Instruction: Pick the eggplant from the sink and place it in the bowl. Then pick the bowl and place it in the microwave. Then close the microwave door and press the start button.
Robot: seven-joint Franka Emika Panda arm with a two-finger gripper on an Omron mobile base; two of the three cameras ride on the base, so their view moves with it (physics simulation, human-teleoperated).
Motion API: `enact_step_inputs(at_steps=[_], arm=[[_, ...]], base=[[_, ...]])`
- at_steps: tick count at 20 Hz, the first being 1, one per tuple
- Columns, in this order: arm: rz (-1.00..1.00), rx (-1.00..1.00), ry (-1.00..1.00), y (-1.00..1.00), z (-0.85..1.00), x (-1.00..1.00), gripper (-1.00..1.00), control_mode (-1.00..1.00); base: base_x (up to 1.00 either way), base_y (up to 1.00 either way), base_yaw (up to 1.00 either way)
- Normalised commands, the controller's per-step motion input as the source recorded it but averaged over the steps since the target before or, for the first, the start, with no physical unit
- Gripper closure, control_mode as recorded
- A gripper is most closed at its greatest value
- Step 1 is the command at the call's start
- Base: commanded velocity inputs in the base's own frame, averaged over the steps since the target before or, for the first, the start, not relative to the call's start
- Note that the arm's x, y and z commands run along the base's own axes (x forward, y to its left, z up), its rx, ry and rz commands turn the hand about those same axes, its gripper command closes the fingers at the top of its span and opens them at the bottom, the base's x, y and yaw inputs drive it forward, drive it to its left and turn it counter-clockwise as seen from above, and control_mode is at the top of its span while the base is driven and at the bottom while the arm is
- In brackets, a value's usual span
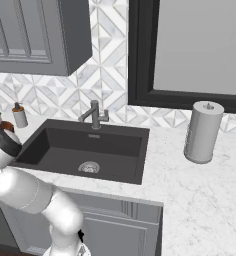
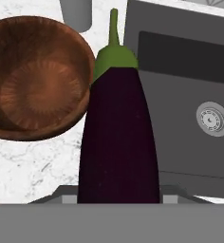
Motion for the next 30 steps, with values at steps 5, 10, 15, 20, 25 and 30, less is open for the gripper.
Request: enact_step_inputs(at_steps=[5, 10, 15, 20, 25, 30], arm=[[0.00, 0.00, 0.04, 0.40, -0.20, 0.43, 1.00, -1.00], [0.00, 0.00, 0.05, 0.52, -0.13, 0.36, 1.00, -1.00], [0.00, -0.01, 0.06, 0.41, -0.22, 0.26, 1.00, -1.00], [0.00, -0.03, 0.05, 0.34, -0.36, 0.21, 1.00, -1.00], [0.00, -0.01, 0.04, 0.15, -0.34, 0.12, 1.00, -1.00], [0.00, 0.00, 0.04, 0.00, -0.48, 0.00, 1.00, -1.00]], base=[[0.00, 0.00, 0.00], [0.00, 0.00, 0.00], [0.00, 0.00, 0.00], [0.00, 0.00, 0.00], [0.00, 0.00, 0.00], [0.00, 0.00, 0.00]])
